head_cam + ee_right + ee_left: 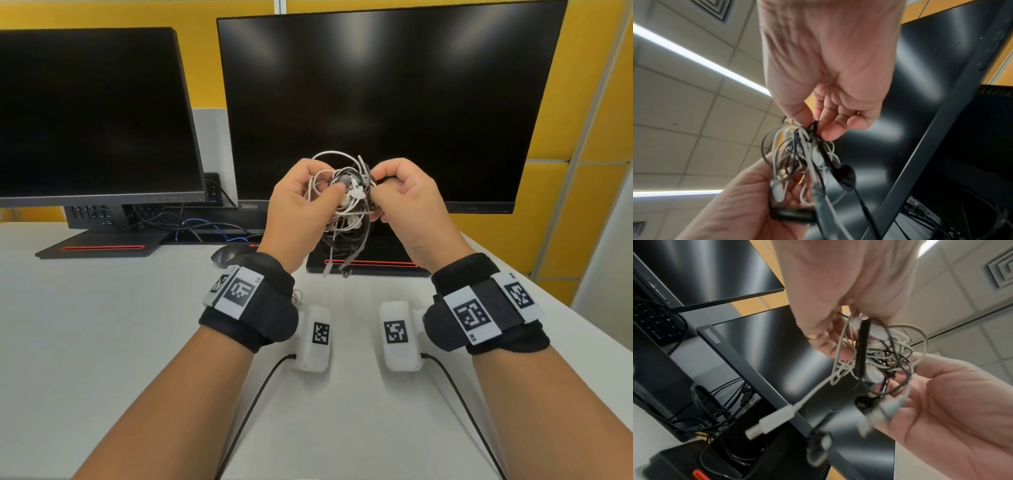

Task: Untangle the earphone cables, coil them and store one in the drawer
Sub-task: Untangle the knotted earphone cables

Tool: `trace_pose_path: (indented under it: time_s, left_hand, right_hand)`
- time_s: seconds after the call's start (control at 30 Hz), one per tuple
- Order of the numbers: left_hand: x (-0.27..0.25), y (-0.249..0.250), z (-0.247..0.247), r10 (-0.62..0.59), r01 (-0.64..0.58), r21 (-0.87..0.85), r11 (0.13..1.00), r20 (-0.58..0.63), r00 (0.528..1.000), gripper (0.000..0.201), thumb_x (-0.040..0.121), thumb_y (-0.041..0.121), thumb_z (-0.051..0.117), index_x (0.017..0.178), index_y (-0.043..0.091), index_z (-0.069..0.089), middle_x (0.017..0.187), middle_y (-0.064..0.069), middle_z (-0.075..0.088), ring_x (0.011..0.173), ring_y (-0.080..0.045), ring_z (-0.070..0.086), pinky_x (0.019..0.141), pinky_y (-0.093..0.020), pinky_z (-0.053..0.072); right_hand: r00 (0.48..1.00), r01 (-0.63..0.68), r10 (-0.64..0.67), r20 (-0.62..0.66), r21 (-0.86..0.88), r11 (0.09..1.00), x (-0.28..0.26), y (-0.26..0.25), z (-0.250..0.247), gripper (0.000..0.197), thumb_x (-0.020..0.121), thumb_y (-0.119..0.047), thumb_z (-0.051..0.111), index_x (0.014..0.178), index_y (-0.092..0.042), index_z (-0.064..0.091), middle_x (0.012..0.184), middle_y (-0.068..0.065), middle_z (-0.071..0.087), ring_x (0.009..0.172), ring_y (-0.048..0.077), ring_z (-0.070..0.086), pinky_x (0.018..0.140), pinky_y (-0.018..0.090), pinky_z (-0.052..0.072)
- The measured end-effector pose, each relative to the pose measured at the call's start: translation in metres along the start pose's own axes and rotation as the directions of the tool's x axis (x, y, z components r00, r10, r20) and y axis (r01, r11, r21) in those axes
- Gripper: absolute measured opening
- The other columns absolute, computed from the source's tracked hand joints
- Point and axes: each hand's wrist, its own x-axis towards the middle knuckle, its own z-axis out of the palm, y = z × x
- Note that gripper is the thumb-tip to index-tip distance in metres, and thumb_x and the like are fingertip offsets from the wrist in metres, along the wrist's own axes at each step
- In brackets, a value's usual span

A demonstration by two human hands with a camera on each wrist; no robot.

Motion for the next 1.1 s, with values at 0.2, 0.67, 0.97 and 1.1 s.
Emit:
trace_pose_path:
  time_s: [0.2,0.67,0.97,1.1]
  left_hand:
    - [0.0016,-0.0021,-0.0006,0.016,-0.014,0.089,0.996,-0.019,1.0,0.02,0.088,-0.003,0.053,0.088,0.017,0.057,0.086,0.001,0.061,0.073,-0.009,0.058,0.066,-0.025,0.053]
    - [0.0011,0.0067,0.0004,-0.064,0.064,-0.082,0.995,0.007,0.998,0.026,0.08,0.013,0.052,0.099,0.031,0.056,0.122,-0.007,0.048,0.109,-0.013,0.054,0.088,-0.036,0.052]
    - [-0.0036,0.003,0.0016,-0.075,0.081,-0.013,0.997,0.24,0.968,0.037,0.087,0.006,0.068,0.119,0.02,0.056,0.122,-0.006,0.06,0.096,-0.016,0.067,0.085,-0.035,0.058]
    - [-0.0025,0.0028,-0.001,-0.071,0.07,0.013,0.997,0.229,0.971,0.028,0.087,0.005,0.067,0.111,0.018,0.06,0.108,-0.005,0.068,0.095,-0.019,0.069,0.085,-0.035,0.058]
  right_hand:
    - [0.997,-0.026,0.029,0.066,-0.047,0.999,-0.0032,0.0004,0.0042,0.006,0.095,-0.008,0.058,0.097,-0.011,0.063,0.077,0.001,0.067,0.062,-0.002,0.062,0.055,0.009,0.045]
    - [0.983,-0.061,0.087,-0.162,0.161,0.985,0.0029,0.0055,-0.0014,0.017,0.095,0.0,0.049,0.086,-0.015,0.05,0.084,0.011,0.063,0.068,0.017,0.063,0.05,0.023,0.048]
    - [0.997,-0.069,0.077,-0.012,0.324,0.944,-0.0013,-0.0003,-0.0007,0.041,0.093,0.012,0.037,0.106,-0.015,0.065,0.098,0.007,0.069,0.075,0.016,0.069,0.05,0.023,0.051]
    - [0.993,-0.095,0.065,0.103,0.322,0.942,-0.0018,0.002,-0.0011,0.051,0.096,0.009,0.042,0.12,-0.033,0.059,0.114,0.004,0.068,0.084,0.018,0.07,0.053,0.028,0.053]
